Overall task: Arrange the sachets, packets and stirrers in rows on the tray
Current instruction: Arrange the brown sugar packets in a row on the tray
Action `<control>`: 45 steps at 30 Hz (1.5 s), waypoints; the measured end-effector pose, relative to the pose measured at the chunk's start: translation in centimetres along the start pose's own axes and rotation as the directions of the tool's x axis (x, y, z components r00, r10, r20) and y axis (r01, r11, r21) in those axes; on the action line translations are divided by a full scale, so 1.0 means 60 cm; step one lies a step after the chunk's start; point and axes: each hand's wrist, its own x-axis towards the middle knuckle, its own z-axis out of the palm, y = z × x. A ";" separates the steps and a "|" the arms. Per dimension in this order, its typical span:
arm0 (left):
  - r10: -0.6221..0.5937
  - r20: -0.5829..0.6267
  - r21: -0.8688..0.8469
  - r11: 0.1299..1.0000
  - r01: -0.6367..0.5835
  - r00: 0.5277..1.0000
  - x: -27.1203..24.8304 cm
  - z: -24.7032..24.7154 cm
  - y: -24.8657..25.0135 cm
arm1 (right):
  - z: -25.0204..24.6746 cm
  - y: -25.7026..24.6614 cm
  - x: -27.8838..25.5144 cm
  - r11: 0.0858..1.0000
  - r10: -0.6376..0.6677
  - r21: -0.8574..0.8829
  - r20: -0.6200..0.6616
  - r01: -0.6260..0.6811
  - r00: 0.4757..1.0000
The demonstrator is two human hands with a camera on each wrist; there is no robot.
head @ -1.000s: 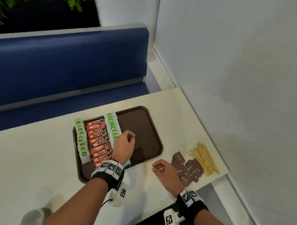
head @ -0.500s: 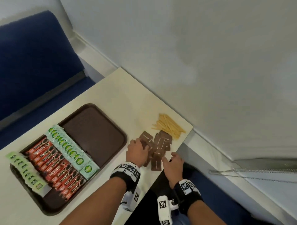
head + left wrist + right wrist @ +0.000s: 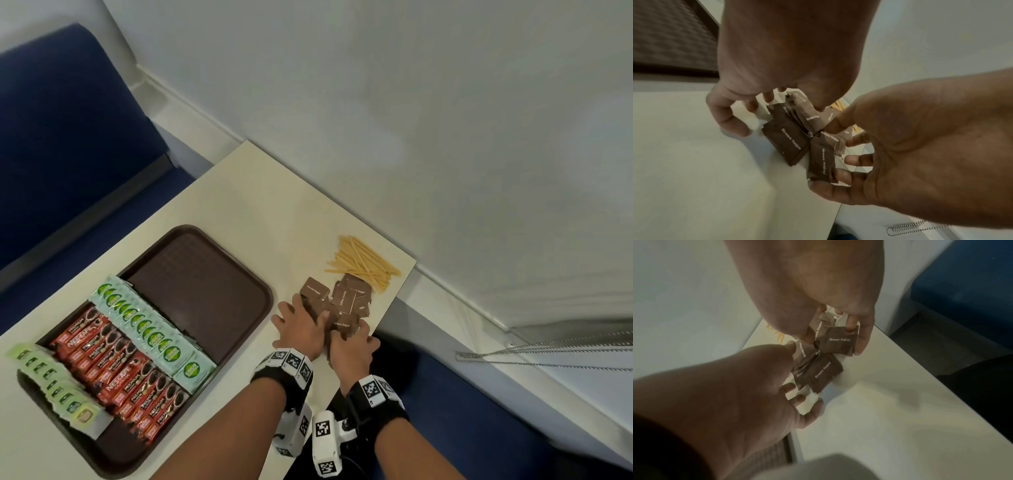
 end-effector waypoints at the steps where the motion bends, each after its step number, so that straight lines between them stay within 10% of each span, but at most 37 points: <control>1: 0.009 0.019 -0.012 1.000 -0.009 1.000 0.003 -0.002 0.002 | 0.001 -0.003 0.001 1.000 0.010 -0.010 0.005 -0.010 1.000; 15: 0.061 0.080 -0.117 0.992 -0.052 0.995 0.022 0.004 -0.005 | 0.093 0.064 0.094 0.971 -0.042 0.240 0.118 0.013 0.992; 25: 0.118 0.164 -0.215 0.973 -0.081 0.979 0.019 -0.014 -0.045 | 0.020 -0.018 -0.010 0.900 -0.053 0.420 0.373 -0.117 0.926; 31: 0.148 0.147 -0.380 0.921 -0.082 0.978 0.067 0.044 -0.114 | 0.010 -0.021 -0.027 0.905 -0.112 0.413 0.468 -0.105 0.877; 45: 0.241 0.048 -0.634 0.758 -0.157 0.969 -0.063 -0.100 -0.071 | -0.049 -0.098 -0.102 0.907 -0.284 0.418 0.692 -0.048 0.664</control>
